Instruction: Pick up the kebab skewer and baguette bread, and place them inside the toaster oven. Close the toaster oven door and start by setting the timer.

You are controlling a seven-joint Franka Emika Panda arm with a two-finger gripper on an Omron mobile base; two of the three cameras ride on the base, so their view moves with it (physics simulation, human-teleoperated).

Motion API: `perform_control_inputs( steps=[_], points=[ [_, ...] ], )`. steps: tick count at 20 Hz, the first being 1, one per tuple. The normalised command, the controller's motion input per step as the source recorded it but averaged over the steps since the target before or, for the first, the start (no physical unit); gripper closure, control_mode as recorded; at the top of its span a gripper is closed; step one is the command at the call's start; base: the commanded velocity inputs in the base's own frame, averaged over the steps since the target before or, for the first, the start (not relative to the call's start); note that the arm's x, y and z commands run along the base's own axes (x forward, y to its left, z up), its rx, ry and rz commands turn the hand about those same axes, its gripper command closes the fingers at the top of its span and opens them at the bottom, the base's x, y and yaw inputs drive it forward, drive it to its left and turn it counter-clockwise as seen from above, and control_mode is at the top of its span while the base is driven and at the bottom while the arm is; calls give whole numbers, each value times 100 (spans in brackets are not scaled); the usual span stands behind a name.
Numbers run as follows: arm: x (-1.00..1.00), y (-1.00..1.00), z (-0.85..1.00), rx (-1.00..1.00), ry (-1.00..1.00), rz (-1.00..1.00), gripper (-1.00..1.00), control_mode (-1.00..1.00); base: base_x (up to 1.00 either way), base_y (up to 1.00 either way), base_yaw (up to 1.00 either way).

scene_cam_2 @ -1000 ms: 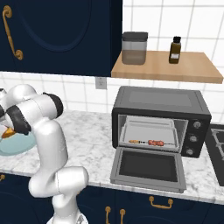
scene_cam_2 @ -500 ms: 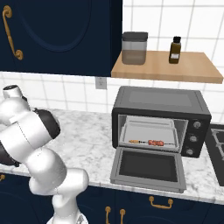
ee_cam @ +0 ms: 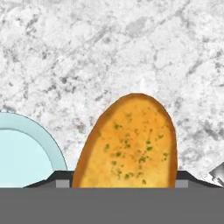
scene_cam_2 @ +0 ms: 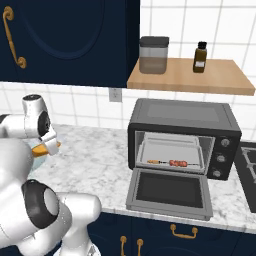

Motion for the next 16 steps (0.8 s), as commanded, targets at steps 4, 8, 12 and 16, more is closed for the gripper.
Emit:
perform_control_inputs(
  steps=[4, 8, 12, 16],
  points=[
    [-70, -95, 35, 0, -12, -25, 100, -100, 0, 0, 0],
    [-46, -99, 45, 0, -15, -23, 100, -100, 0, 0, 0],
    [-39, -100, 43, 2, -18, -22, 100, -100, 0, 0, 0],
    [-27, -98, 51, 6, -20, -20, 100, -100, 0, 0, 0]
  ],
)
